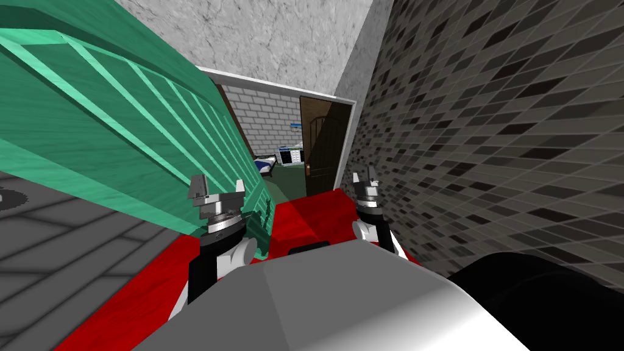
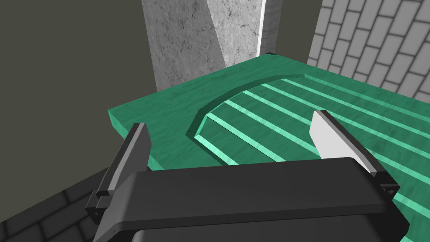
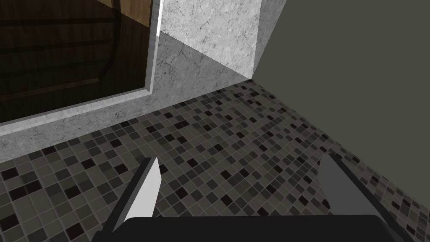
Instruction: Pull the door open
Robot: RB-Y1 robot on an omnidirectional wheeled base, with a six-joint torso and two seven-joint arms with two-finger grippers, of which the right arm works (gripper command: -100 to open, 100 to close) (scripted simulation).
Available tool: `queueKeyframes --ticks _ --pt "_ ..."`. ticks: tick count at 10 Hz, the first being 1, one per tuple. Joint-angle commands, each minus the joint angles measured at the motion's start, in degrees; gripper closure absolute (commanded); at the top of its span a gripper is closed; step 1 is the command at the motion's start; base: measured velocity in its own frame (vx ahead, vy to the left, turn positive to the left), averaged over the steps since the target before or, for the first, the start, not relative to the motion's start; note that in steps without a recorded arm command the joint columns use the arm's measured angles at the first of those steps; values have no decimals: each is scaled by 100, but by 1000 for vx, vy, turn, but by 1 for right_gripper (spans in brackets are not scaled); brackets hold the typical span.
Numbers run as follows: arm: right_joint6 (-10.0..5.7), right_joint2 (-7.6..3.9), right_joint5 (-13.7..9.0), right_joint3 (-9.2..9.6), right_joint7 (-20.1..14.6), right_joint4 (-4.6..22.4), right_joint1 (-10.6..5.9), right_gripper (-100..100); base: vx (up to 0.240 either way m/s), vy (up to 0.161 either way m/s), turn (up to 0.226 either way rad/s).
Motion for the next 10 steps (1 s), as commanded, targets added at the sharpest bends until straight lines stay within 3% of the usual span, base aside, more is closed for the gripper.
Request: queueKeyframes --ticks 1,10 --pt "24 -51 37 12 -81 152 -53 -100 120 16 17" --pt "163 -320 252 84 -548 1023 -355 -100 155 22 20"
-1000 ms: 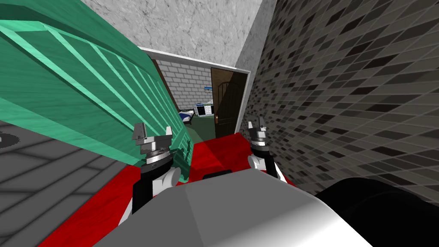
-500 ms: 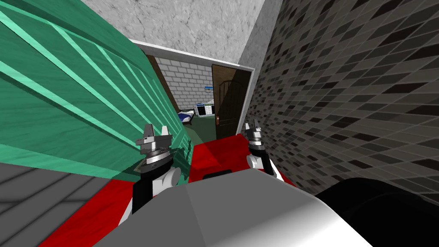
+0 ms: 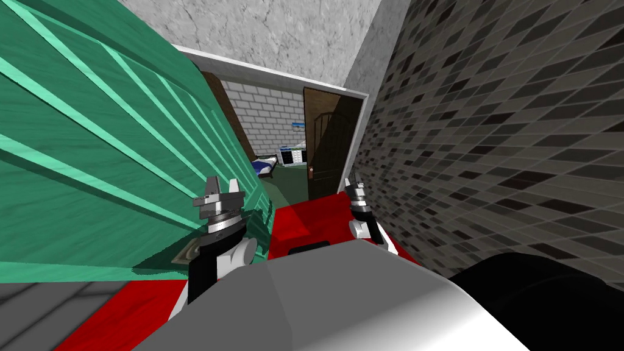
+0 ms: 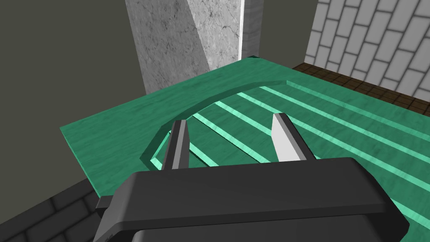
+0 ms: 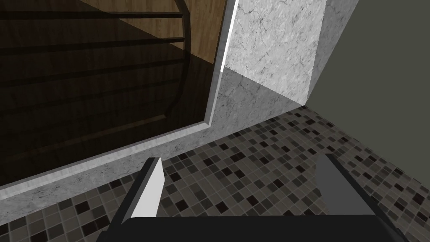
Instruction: Pull the door open
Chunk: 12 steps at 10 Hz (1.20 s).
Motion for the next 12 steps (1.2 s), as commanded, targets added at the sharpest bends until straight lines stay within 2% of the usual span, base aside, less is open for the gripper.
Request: queueKeyframes --ticks 1,12 --pt "25 -47 38 9 -85 171 -62 -100 93 25 23" --pt "206 -376 317 102 -694 1307 -457 -100 99 22 19"
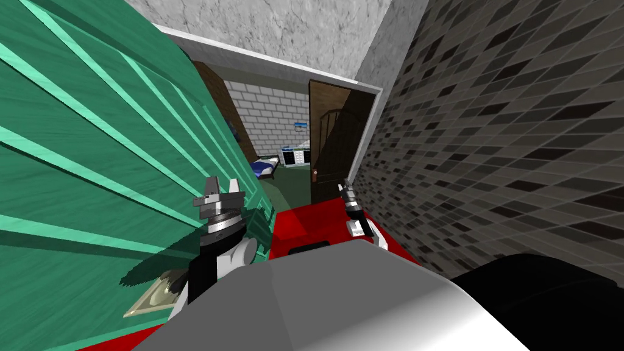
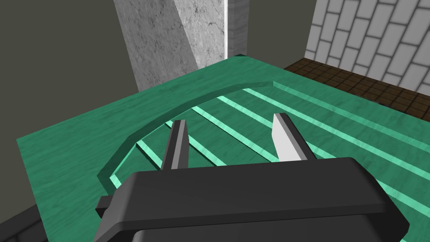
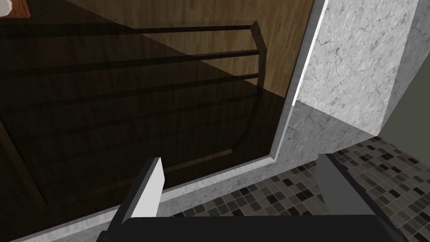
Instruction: Pull the door open
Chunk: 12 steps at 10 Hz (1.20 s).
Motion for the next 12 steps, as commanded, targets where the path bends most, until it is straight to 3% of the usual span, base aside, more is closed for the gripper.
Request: queueKeyframes --ticks 1,3,9,12 --pt "34 -61 41 8 -108 193 -74 -100 101 22 25" --pt "88 -157 124 35 -288 530 -191 -100 122 28 30" --pt "194 -346 289 90 -647 1199 -424 -100 110 23 22" --pt "279 -495 420 133 -933 1732 -609 -100 143 27 34"
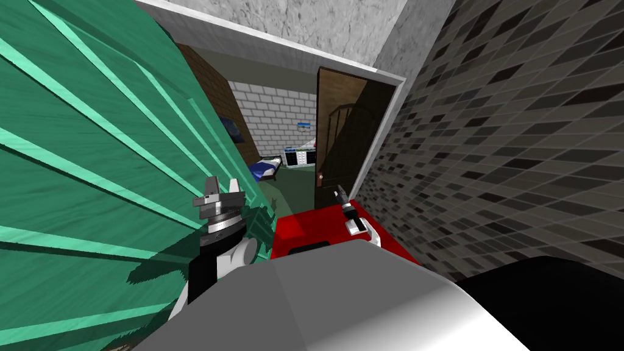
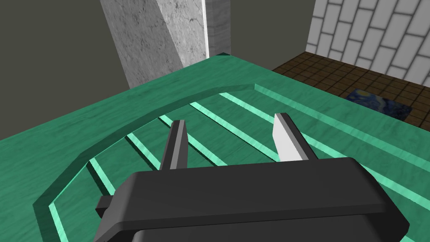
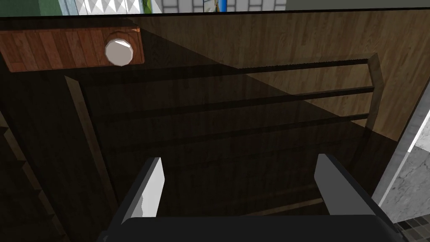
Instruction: Pull the door open
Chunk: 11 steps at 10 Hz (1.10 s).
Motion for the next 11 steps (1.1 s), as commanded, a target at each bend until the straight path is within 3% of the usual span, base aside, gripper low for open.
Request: queueKeyframes --ticks 1,11 --pt "44 -84 47 13 -143 189 -50 -100 175 14 22" --pt "216 -384 313 102 -723 1270 -425 -100 121 15 21"
